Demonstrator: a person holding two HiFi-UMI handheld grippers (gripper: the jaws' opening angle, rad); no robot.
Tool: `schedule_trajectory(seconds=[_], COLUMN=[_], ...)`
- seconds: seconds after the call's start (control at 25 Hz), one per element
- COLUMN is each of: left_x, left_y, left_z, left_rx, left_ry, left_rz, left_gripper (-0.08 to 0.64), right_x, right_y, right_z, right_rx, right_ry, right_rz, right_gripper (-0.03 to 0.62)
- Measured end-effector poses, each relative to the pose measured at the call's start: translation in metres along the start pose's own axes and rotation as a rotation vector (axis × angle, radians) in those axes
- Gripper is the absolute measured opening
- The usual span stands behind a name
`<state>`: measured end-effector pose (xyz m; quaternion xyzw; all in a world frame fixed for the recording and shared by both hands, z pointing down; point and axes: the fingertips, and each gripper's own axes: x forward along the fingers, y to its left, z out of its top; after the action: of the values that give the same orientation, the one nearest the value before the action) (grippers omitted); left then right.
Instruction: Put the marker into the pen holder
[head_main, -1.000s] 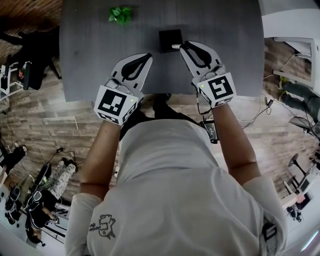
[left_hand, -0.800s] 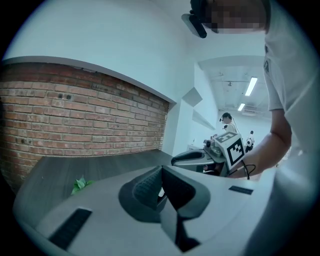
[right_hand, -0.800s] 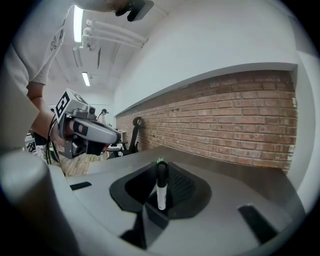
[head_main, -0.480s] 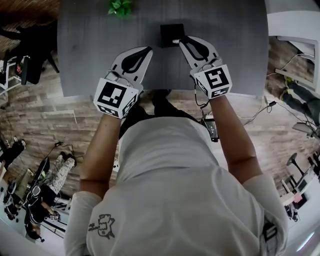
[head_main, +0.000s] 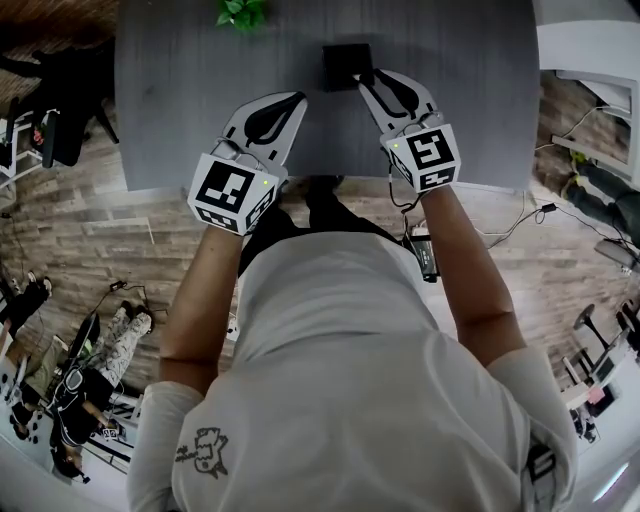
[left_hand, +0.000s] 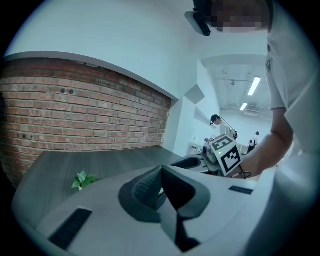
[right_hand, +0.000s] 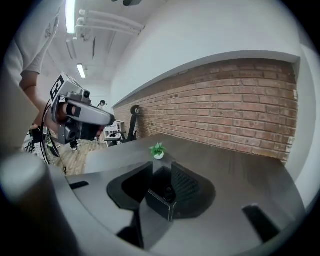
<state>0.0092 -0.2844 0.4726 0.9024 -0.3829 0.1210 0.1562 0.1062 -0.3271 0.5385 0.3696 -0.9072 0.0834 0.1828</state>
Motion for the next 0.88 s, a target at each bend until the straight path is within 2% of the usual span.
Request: schedule_trajectory(seconds=[0.36, 0.76, 0.88], left_x=[-0.011, -0.038, -0.049], left_y=[-0.002, -0.003, -0.005], left_z=[0.000, 0.023, 0.029], left_rx=[0.004, 0.037, 0.049], left_ry=[-0.010, -0.062, -0.075], left_rz=[-0.008, -0.026, -0.039], left_gripper=[0.011, 0.011, 0.011], right_x=[-0.010, -0.031, -0.042], right_y=[0.008, 0.035, 0.043], right_z=[0.009, 0.050, 0.064], right_rx=[-0.007, -0.032, -0.032], right_ry=[-0.006, -0.050, -0.066], right_rz=[-0.026, -0.051, -0.082], right_gripper=[0.140, 0.137, 0.114])
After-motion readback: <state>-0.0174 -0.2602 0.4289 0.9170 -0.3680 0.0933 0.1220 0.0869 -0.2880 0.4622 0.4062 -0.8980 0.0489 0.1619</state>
